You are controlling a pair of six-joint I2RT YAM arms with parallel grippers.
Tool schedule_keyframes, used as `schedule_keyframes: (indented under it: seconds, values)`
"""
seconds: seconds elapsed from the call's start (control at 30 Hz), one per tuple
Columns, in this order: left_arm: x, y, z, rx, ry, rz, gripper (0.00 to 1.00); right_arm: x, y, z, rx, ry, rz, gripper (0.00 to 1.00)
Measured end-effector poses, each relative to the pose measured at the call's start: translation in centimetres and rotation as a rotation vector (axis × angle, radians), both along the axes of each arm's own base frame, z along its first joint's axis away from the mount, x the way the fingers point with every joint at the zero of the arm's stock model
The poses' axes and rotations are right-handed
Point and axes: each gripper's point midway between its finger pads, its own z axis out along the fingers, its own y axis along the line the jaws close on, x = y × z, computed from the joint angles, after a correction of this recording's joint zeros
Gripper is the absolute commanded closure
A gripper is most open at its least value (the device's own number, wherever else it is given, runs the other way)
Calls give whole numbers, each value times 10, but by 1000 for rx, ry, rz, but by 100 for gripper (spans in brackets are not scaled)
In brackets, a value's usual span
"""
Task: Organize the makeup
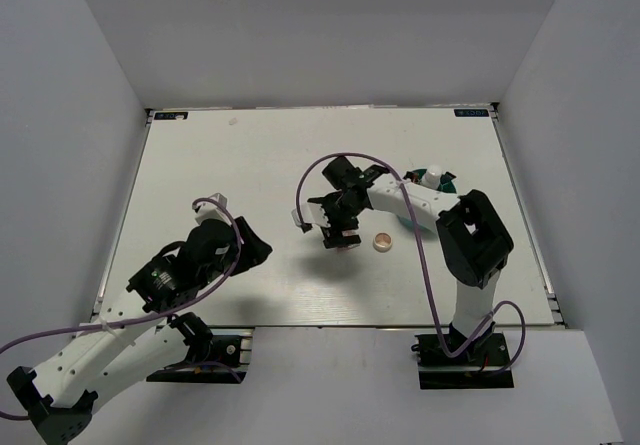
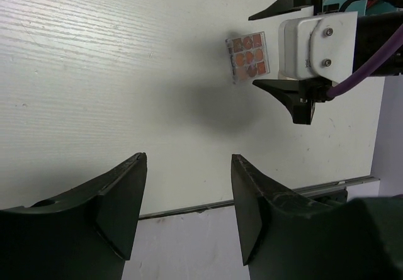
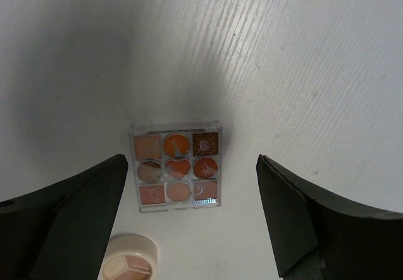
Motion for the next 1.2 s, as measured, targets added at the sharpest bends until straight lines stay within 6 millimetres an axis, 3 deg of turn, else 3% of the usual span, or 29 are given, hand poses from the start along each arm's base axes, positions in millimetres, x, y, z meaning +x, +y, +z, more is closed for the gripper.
schedule_keyframes:
  seconds: [0.47,0.77,1.2]
  values:
    - [-4,4,-14,8,18,9,33,-1,-15,-11,-201,-33,58,11]
    - [-5,5,-9,-24,-3,17,33,2,-18,-30,-257,-5,50,11]
    - [-7,7,-14,-35,6,27,33,7,-22,-38,-297,-13,13,11]
